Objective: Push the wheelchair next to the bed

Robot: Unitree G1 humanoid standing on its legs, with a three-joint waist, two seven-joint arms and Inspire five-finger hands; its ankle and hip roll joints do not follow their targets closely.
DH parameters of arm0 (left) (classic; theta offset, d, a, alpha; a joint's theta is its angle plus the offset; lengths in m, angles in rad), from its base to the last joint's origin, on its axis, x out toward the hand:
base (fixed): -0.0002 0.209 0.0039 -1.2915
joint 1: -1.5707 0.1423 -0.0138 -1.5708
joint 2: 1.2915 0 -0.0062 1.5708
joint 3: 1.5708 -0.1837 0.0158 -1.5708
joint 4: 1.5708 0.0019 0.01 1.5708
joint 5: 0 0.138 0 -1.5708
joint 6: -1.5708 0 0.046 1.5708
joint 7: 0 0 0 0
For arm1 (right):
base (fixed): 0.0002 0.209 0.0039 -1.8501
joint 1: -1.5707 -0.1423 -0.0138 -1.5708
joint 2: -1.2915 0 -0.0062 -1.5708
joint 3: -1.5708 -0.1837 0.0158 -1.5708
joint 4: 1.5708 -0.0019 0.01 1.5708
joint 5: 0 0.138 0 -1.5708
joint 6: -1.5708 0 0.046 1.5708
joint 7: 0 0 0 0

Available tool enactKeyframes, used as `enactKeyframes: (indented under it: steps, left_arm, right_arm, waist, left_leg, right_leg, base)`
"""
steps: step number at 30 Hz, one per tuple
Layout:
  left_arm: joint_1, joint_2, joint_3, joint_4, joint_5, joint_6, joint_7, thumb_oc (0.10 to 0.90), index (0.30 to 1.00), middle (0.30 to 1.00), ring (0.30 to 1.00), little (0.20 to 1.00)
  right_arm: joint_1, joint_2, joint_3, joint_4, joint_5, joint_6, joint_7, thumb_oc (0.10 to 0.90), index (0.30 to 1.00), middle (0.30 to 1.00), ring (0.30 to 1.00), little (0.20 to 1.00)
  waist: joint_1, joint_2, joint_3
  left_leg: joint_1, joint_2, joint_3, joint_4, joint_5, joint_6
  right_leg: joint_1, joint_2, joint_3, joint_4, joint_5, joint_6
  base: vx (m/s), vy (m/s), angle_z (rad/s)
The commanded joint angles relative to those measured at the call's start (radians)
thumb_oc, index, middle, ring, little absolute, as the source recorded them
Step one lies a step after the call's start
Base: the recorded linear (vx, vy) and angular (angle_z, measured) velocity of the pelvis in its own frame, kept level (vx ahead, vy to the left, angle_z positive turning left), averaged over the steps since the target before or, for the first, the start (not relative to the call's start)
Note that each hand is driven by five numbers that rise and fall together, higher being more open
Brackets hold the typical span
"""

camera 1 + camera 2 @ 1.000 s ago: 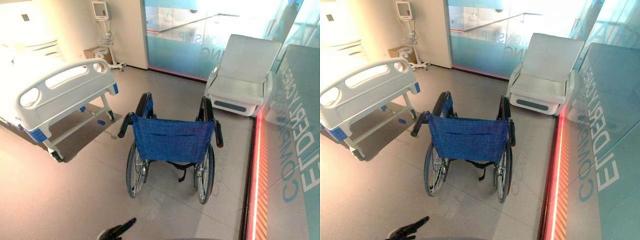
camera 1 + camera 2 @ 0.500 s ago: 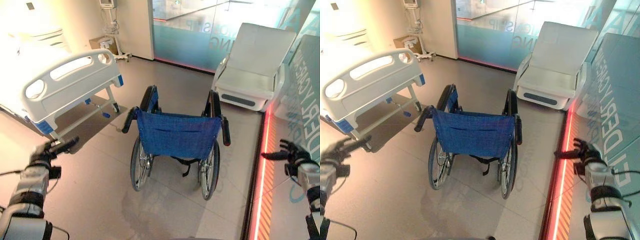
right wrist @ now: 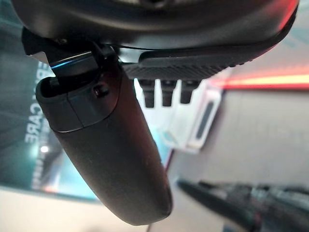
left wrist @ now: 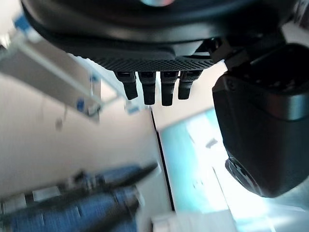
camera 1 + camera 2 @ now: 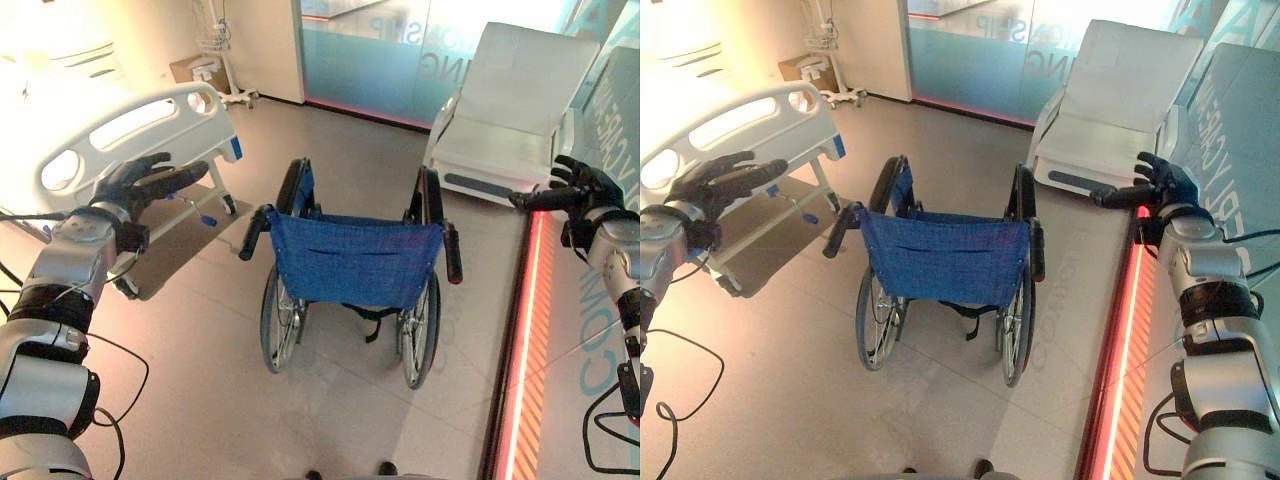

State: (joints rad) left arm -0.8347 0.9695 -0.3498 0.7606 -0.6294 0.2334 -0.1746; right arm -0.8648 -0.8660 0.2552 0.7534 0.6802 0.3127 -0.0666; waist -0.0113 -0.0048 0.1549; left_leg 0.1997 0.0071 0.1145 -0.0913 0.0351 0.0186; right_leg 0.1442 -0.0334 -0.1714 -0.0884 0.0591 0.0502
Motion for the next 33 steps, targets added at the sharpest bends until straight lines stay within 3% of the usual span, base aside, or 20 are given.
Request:
enactKeyframes:
  steps: [1,8,14,24,29,33]
  left_arm:
    - [-0.191,0.077,-0.08,-0.002,-0.068,0.02,-0.119,0.8,0.9,0.9,0.9,0.9]
    - [-0.304,0.044,-0.217,0.036,-0.093,0.129,-0.224,0.8,0.9,0.9,0.9,0.9]
    - [-0.342,0.055,-0.282,0.057,0.009,0.161,-0.253,0.8,0.9,0.9,0.9,0.9]
    - [-0.368,0.049,-0.335,0.08,-0.002,0.207,-0.319,0.8,0.9,0.9,0.9,0.9]
    - [-0.371,0.026,-0.346,0.095,0.039,0.198,-0.299,0.8,0.9,0.9,0.9,0.9]
    - [-0.394,0.018,-0.357,0.124,0.097,0.203,-0.181,0.8,0.9,0.9,0.9,0.9]
  right_arm:
    - [-0.146,-0.1,0.066,-0.049,0.105,-0.006,0.051,0.8,0.9,0.9,0.9,0.9]
    - [-0.194,-0.061,0.116,-0.005,0.247,0.05,0.101,0.8,0.9,0.9,0.9,0.9]
    - [-0.207,-0.053,0.14,-0.039,0.283,0.053,0.073,0.8,0.9,0.9,0.9,0.9]
    - [-0.188,-0.021,0.124,-0.104,0.451,0.07,0.035,0.8,0.9,0.9,0.9,0.9]
    - [-0.172,0.025,0.113,-0.131,0.497,0.052,-0.013,0.8,0.9,0.9,0.9,0.9]
    - [-0.182,0.052,0.121,-0.151,0.481,0.029,-0.049,0.8,0.9,0.9,0.9,0.9]
  waist:
    - [0.003,0.01,-0.087]
    - [-0.006,0.009,-0.092]
    - [-0.008,0.008,-0.093]
    - [-0.015,0.008,-0.092]
    - [-0.018,0.01,-0.088]
    - [-0.019,0.01,-0.085]
  left_leg:
    - [0.006,-0.052,0.016,0.004,-0.098,-0.023]
    - [-0.004,-0.057,0.014,0.004,-0.092,-0.019]
    - [-0.01,-0.059,0.013,0.004,-0.089,-0.017]
    - [-0.017,-0.063,0.009,0.004,-0.087,-0.014]
    - [-0.02,-0.063,0.011,0.004,-0.085,-0.013]
    - [-0.024,-0.064,0.011,0.004,-0.084,-0.012]
  right_leg:
    - [0.049,0.008,-0.009,0.001,-0.067,0.045]
    - [0.041,0.007,-0.005,0.001,-0.063,0.046]
    - [0.036,0.007,-0.003,0.001,-0.061,0.047]
    - [0.035,0.009,0.004,0.001,-0.063,0.047]
    - [0.032,0.008,0.007,0.001,-0.062,0.046]
    - [0.03,0.007,0.008,0.001,-0.063,0.046]
  base:
    - [0.0,0.0,0.0]
    - [0.0,0.0,0.0]
    - [0.0,0.0,0.0]
    - [0.0,0.0,0.0]
    - [0.0,0.0,0.0]
    - [0.0,0.002,-0.04]
